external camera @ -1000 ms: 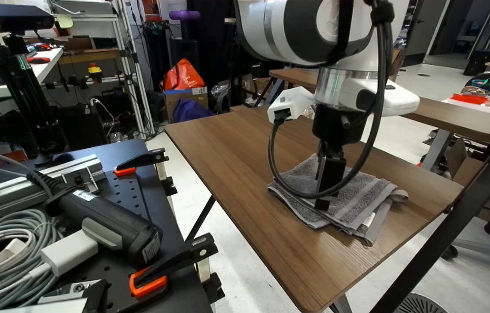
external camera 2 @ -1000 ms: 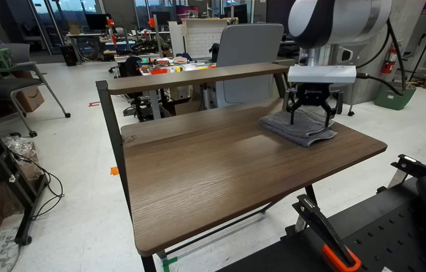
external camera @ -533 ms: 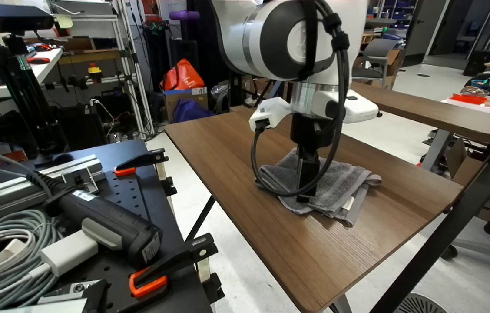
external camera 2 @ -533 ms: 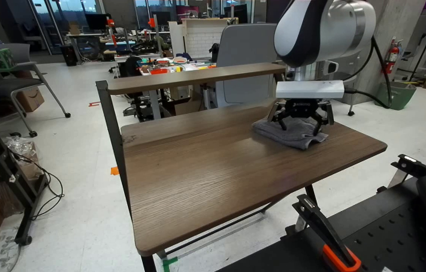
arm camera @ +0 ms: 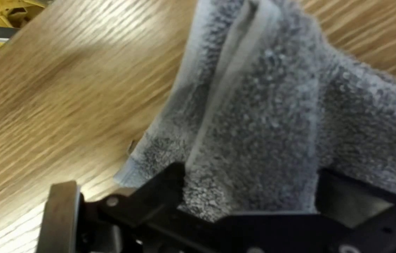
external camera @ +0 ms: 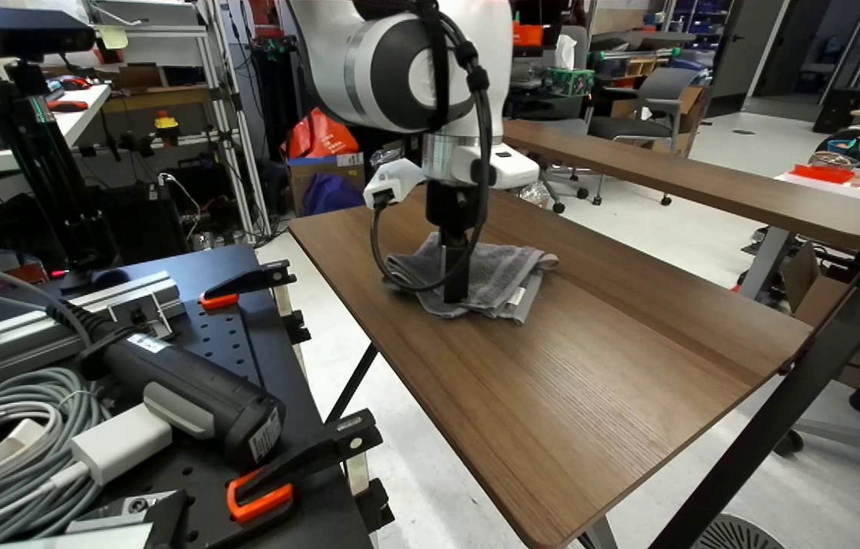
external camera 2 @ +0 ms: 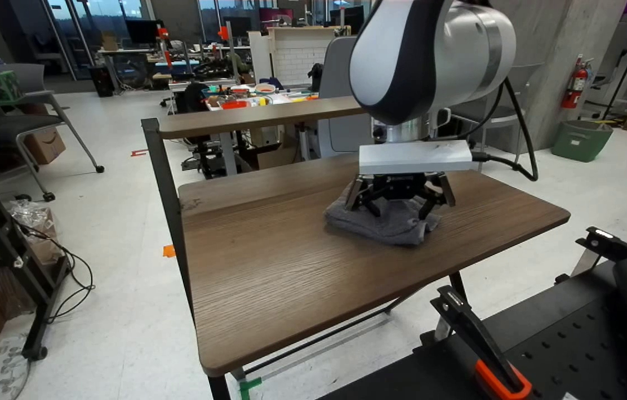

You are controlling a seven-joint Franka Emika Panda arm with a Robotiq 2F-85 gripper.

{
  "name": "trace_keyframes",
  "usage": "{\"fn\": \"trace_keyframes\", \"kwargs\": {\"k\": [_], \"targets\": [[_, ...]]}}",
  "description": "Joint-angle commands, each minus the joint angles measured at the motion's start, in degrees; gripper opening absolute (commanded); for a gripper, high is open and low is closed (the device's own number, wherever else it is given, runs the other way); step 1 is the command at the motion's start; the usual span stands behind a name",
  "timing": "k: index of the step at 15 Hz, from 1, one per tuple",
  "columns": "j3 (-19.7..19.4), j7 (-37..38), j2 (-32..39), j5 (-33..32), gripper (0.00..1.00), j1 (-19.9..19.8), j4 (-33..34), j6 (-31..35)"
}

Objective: Slide the towel to the left

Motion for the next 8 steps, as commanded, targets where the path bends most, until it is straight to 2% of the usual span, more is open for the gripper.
{"fn": "trace_keyframes", "kwargs": {"k": [1, 4, 6, 8], "targets": [[1.1, 1.6, 0.3, 0.0, 1.0, 4.8, -1.3, 1.1], [2.0, 3.2, 0.3, 0.0, 1.0, 8.0, -0.3, 0.1], [1.2, 5.4, -0.5, -0.7, 1.0, 10.3, -0.2, -1.0], [1.1, 6.5, -3.6, -1.2, 1.0, 11.7, -1.6, -2.6]]}}
